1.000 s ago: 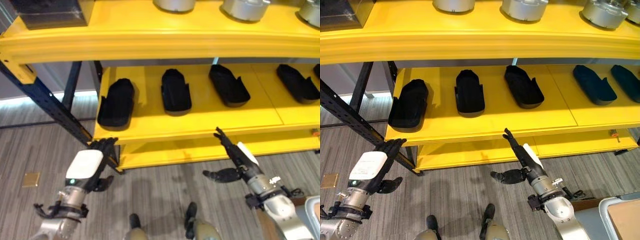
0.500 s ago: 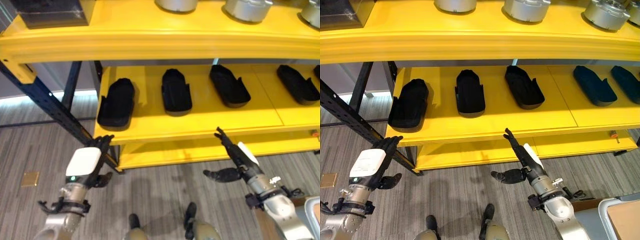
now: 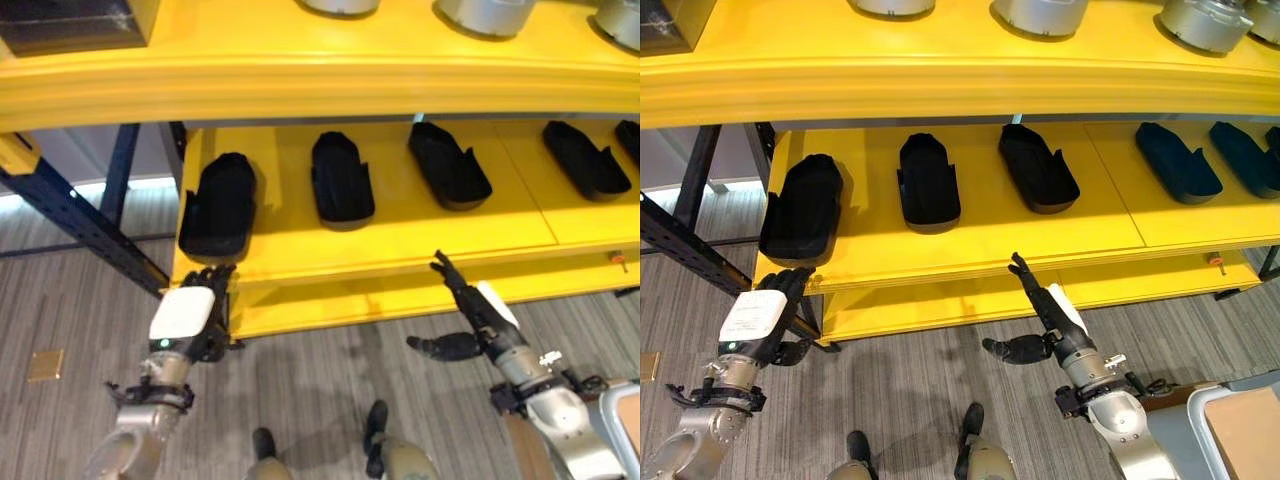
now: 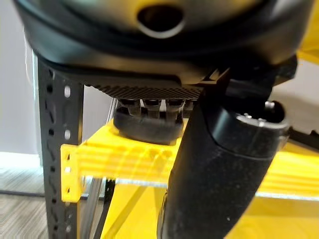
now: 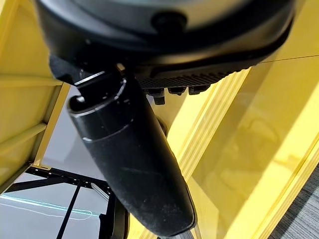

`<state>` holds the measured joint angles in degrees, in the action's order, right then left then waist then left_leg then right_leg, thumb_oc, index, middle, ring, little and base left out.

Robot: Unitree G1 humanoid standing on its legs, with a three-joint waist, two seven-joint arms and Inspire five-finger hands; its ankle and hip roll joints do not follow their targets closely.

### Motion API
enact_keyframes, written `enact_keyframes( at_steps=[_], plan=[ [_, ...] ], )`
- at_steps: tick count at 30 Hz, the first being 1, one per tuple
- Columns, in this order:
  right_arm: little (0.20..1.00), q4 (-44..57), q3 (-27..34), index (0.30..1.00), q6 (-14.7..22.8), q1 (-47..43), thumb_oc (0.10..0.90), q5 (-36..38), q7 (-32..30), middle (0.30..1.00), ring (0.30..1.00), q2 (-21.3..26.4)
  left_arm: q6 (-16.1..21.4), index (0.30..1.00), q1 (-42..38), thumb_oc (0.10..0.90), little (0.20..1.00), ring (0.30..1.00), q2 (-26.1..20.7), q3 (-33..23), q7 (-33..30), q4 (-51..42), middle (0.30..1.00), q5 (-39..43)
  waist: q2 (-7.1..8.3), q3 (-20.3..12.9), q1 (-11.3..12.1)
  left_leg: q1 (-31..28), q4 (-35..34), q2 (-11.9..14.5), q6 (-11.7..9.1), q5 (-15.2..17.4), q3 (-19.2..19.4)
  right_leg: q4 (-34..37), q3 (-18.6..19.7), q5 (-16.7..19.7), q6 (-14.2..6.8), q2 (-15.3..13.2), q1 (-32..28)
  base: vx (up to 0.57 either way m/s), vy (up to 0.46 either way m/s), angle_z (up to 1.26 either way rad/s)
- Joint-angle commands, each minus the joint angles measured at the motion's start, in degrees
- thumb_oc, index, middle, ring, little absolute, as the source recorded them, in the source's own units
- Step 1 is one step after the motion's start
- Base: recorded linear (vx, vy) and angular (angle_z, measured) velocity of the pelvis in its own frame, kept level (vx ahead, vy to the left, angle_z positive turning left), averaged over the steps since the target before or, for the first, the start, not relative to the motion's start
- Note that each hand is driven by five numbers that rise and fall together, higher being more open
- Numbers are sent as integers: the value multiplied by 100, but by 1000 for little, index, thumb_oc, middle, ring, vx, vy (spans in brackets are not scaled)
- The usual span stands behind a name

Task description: Move parts from the plastic box to the shelf.

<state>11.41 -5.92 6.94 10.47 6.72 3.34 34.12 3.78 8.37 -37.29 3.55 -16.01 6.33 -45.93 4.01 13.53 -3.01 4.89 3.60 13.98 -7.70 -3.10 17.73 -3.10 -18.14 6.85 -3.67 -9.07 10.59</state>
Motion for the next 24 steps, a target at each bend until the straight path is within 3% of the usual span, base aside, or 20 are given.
enact_keyframes(
  at_steps=[1, 16, 24],
  plan=[
    [1000, 609, 252, 1000, 460, -471, 900, -144, -215, 1000, 1000, 9, -26, 1000, -336, 900, 1000, 1000, -266, -185, -466, -177, 1000, -146, 225, -86, -43, 226, 437, 235, -89, -25, -435, -321, 133, -250, -624, -525, -213, 3, 1, -5],
    [1000, 616, 261, 1000, 502, -462, 900, -315, -312, 1000, 1000, 69, -187, 1000, -479, 900, 1000, 1000, -195, -49, -547, 365, 1000, -134, 238, -19, -80, 319, 525, 268, -108, -23, -447, -386, 150, -246, -618, -536, -126, 1, 0, -1],
    [1000, 634, 254, 1000, 508, -446, 900, -362, -324, 1000, 1000, 87, -248, 1000, -563, 900, 1000, 1000, -227, -181, -660, 184, 1000, -167, 229, 6, -98, 338, 551, 277, -111, -8, -440, -438, 169, -252, -620, -549, -70, 0, 0, 0]
  ],
)
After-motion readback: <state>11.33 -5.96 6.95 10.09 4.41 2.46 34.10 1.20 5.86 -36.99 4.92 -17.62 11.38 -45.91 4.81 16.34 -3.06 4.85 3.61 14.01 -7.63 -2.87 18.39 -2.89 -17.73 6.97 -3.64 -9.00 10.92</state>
